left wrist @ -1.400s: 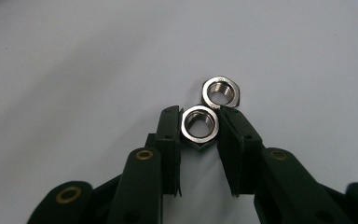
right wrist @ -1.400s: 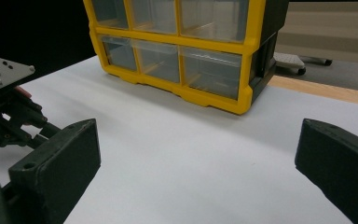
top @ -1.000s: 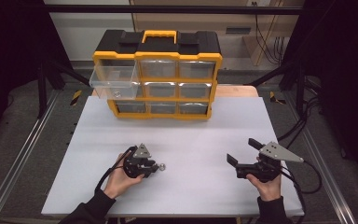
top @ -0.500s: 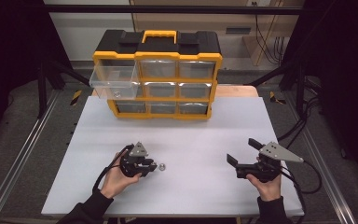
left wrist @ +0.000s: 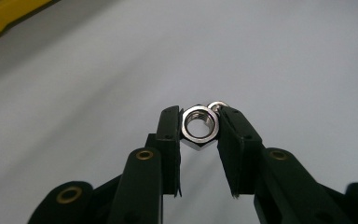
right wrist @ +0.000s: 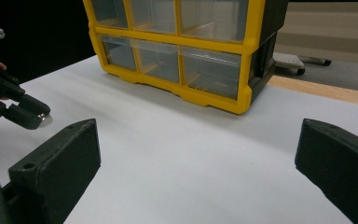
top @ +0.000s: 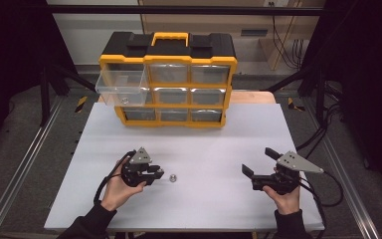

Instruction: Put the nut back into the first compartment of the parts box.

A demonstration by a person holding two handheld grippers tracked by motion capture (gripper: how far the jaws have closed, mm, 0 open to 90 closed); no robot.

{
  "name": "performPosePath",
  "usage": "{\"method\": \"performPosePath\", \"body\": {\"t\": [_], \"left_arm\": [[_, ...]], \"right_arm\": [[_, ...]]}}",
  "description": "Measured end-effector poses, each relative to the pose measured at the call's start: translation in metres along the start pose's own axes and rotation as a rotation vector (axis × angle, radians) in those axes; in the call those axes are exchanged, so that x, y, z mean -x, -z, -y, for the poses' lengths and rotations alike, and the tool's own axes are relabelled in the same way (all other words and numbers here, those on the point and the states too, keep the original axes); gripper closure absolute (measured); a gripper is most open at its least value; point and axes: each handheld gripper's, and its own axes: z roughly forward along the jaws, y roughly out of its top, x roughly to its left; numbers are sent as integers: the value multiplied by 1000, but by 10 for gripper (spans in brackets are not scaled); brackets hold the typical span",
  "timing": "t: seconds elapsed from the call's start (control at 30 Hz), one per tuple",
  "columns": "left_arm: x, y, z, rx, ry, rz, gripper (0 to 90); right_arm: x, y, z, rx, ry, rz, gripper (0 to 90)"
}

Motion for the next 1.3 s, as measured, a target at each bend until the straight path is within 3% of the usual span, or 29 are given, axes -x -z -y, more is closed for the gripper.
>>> {"method": "performPosePath", "body": {"t": [1.3], "left_arm": [[-11, 59, -13, 134, 33, -62, 700]], "right_arm": [[-1, -1, 1, -6, -1, 1, 5]]}}
